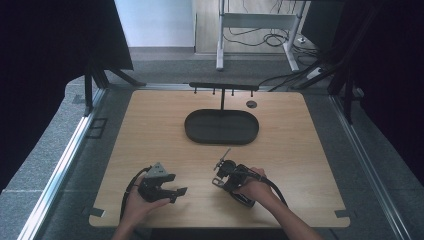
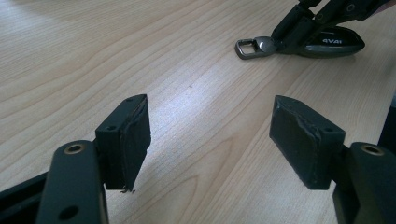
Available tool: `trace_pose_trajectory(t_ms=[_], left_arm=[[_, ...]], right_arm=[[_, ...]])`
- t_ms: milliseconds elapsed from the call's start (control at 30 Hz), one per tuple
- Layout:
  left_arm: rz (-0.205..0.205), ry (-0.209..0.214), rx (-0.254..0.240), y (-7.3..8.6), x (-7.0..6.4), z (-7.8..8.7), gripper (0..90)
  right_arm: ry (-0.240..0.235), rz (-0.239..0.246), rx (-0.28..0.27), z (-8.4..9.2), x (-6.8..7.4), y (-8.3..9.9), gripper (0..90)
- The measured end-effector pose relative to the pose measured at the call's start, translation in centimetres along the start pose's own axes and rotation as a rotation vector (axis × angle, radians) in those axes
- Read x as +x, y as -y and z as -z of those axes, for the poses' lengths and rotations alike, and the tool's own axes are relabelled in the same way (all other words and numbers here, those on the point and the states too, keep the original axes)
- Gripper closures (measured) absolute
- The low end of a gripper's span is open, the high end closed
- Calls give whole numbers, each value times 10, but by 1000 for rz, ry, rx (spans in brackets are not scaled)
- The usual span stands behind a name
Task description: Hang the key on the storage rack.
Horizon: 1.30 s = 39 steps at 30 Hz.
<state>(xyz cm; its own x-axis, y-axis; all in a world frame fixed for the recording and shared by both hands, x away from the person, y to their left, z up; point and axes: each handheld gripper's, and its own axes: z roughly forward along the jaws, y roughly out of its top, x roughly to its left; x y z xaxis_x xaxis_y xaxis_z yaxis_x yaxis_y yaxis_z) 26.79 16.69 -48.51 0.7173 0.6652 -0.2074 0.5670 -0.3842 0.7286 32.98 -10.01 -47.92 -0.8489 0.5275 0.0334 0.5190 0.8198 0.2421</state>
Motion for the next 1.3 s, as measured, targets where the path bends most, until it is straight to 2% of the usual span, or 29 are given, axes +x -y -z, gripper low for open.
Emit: trace_pose_trajectory(t_ms=[333, 600, 1000, 1300], left_arm=[[-1, 0, 2, 0, 0, -1, 298], [-3, 2, 6, 0, -1, -2, 298], [-4, 11, 8, 0, -1, -4, 298], [-5, 14, 14, 0, -2, -5, 298]], right_arm=[[-3, -34, -42, 7, -5, 6, 807], [4, -36, -81, 15, -5, 13, 807], [-4, -64, -203, 37, -8, 23, 807], [-7, -84, -265, 50, -12, 29, 808]])
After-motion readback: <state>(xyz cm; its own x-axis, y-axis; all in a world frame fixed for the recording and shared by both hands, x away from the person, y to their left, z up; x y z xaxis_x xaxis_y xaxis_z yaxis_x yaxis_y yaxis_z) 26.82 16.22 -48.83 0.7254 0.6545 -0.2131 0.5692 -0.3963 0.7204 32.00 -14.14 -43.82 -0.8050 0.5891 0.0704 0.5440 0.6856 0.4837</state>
